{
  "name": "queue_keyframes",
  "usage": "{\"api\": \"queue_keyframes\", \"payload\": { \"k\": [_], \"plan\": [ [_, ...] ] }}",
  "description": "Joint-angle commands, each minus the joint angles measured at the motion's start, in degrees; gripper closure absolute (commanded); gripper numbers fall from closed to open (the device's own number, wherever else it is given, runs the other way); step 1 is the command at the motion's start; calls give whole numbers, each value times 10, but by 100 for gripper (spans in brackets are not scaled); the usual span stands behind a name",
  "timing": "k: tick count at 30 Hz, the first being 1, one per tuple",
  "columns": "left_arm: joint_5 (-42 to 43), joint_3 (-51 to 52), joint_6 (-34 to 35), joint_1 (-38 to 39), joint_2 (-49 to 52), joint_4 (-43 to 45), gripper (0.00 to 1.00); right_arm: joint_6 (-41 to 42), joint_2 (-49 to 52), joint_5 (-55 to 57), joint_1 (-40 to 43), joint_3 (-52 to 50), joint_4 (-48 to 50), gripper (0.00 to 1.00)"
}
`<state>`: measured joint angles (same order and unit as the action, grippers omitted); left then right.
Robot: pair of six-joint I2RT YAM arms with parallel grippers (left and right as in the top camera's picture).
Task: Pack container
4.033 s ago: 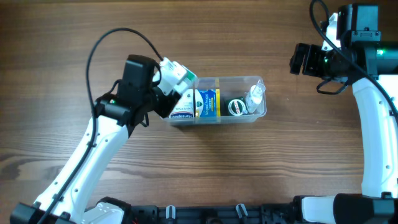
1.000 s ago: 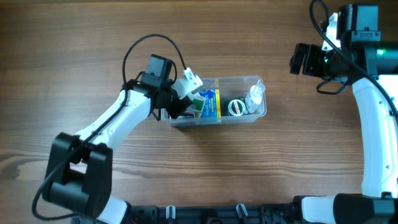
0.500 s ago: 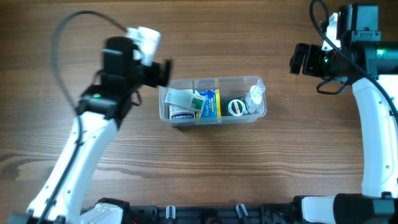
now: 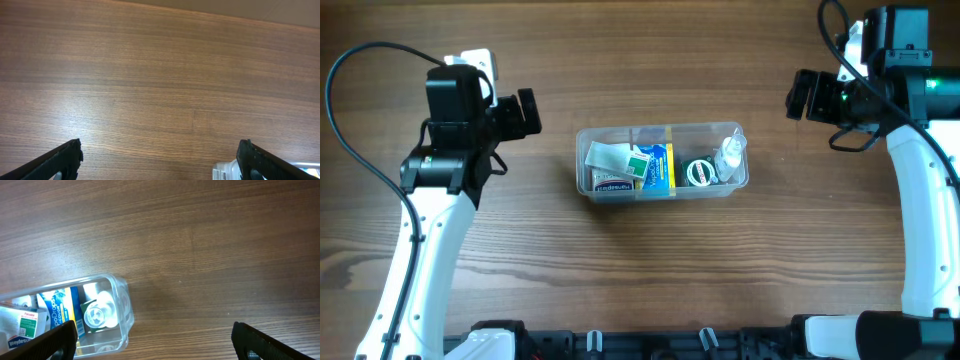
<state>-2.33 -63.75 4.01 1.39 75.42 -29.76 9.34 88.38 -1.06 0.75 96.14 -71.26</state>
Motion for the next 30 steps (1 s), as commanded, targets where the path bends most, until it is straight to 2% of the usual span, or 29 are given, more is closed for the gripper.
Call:
{"api": "queue_keyframes", "payload": {
  "k": [1, 21, 26, 30],
  "plan": [
    [-8, -7, 12, -3, -2, 1, 0, 2, -4, 1, 0, 9, 1, 0],
    [-8, -7, 12, -3, -2, 1, 0, 0, 0, 1, 0, 9, 1, 0],
    [-8, -7, 12, -3, -2, 1, 0, 0, -35, 1, -2, 9, 1, 0],
    [-8, -7, 12, -3, -2, 1, 0, 0, -102, 1, -2, 9, 1, 0]
  ]
}}
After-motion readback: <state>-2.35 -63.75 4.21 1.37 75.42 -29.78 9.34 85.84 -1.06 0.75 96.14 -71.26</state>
